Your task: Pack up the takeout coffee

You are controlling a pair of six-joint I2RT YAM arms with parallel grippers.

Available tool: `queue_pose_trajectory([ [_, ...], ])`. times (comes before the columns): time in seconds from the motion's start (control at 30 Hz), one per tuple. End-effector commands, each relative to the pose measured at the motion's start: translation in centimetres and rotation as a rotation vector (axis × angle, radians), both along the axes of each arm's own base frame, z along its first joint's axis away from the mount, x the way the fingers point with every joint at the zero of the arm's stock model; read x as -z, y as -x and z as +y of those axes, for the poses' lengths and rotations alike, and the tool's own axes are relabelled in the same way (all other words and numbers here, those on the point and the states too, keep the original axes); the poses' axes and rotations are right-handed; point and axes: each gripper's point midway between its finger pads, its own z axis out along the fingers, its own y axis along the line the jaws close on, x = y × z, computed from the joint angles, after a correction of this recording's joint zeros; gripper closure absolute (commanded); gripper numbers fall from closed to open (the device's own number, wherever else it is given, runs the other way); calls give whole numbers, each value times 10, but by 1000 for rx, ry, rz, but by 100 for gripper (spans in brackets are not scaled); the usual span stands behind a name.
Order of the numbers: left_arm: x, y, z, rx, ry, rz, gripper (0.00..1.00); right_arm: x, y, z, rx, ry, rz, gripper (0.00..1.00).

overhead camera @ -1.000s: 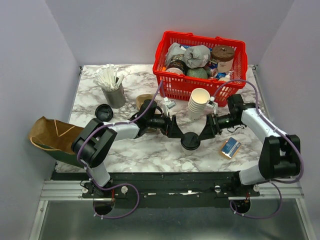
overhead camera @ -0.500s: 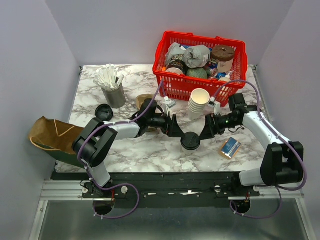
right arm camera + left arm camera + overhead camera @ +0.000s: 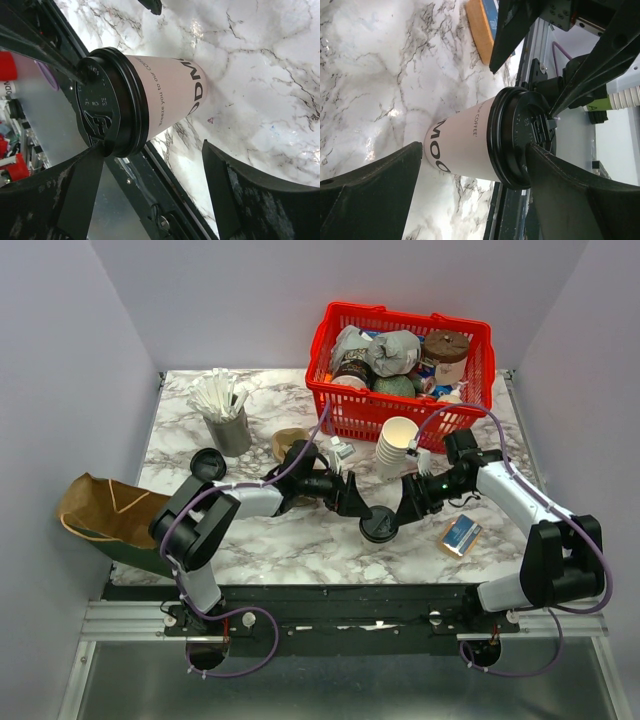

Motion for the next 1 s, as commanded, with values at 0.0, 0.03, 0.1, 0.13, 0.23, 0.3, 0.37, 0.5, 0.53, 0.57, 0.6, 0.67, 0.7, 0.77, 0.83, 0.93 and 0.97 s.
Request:
queue_pose_trajectory([
  [0.0, 14, -4, 1, -12, -32, -13, 10, 19, -4, -12, 28, 109, 11, 16],
  [0.03, 16, -3, 2, -12, -33, -12, 10, 19, -4, -12, 30, 111, 9, 17],
  [0.1, 22, -2, 3, -17, -43, -5, 11, 20, -4, -14, 38, 125, 9, 18],
  [0.13, 24, -2, 4, -18, -47, -2, 11, 20, -6, -14, 43, 128, 5, 18],
  [0.23, 30, -5, 5, -28, -53, 6, 12, 24, -6, -15, 50, 146, 13, 18],
  [0.3, 33, -5, 6, -33, -49, 32, 12, 27, -6, -15, 51, 156, 22, 19],
  [0.37, 38, -8, 9, -48, -43, 47, 13, 29, -6, -16, 56, 162, 29, 19],
  [0.5, 41, -10, 9, -68, -18, 83, 13, 30, -7, -16, 57, 163, 34, 19],
  [0.53, 38, -10, 7, -70, 14, 101, 13, 29, -6, -16, 54, 161, 35, 19],
  [0.57, 38, -11, 8, -79, 25, 122, 13, 29, -5, -15, 48, 153, 36, 19],
  [0.6, 41, -11, 8, -82, 30, 143, 13, 29, -5, -15, 47, 153, 37, 19],
  [0.67, 40, -13, 6, -88, 47, 159, 14, 30, -6, -15, 49, 153, 42, 19],
  [0.7, 41, -13, 5, -90, 46, 165, 14, 30, -5, -15, 47, 154, 44, 19],
  [0.77, 45, -14, 4, -96, 45, 183, 14, 31, -6, -15, 49, 157, 48, 19],
  [0.83, 52, -14, 4, -104, 31, 200, 15, 31, -5, -15, 50, 158, 50, 19],
  [0.93, 60, -16, 6, -121, -1, 212, 16, 32, -5, -15, 50, 159, 52, 19],
  [0.97, 62, -17, 6, -128, -12, 212, 16, 33, -4, -15, 50, 161, 57, 19],
])
